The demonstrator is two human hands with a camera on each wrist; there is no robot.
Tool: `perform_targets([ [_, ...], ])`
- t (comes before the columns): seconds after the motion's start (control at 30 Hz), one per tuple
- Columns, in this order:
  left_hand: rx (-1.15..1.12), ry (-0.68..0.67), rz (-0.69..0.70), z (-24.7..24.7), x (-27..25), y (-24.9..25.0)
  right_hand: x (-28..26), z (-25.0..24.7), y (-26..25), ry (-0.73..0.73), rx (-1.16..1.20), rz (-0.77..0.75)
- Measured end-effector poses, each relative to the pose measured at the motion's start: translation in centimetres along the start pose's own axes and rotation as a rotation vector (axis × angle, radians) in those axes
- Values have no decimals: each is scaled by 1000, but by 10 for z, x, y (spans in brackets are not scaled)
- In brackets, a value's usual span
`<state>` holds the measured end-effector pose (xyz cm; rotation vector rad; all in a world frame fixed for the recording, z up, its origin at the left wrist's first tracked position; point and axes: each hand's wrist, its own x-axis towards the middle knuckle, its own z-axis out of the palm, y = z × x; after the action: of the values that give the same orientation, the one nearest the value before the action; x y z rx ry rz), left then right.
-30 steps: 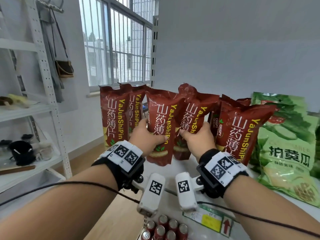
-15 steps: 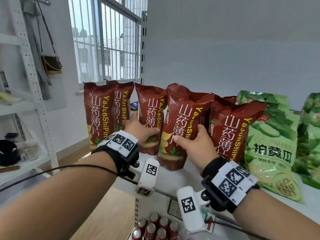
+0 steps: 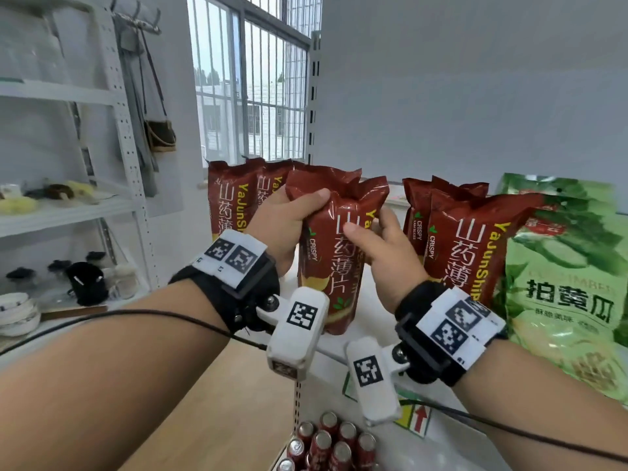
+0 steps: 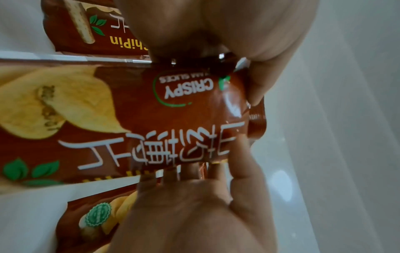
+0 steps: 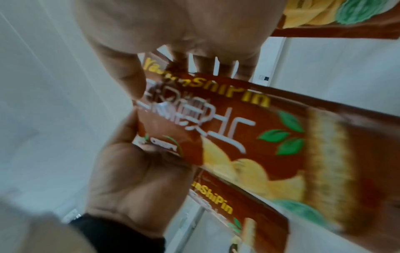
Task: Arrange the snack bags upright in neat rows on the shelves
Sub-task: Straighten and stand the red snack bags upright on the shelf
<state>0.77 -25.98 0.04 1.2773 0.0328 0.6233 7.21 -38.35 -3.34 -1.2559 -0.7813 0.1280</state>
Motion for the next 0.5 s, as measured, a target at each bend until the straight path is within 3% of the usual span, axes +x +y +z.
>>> perform_targets([
  [0.17,6,41,-21,4,-13,6,11,-4,-27,38,1,-95],
  [0.33,-186,29,-51,6,-25,10,8,-6,-24,3,69,-71],
  [0.5,-198,89,-47,11,-33,8,7,-2,-23,-8,203,-56],
])
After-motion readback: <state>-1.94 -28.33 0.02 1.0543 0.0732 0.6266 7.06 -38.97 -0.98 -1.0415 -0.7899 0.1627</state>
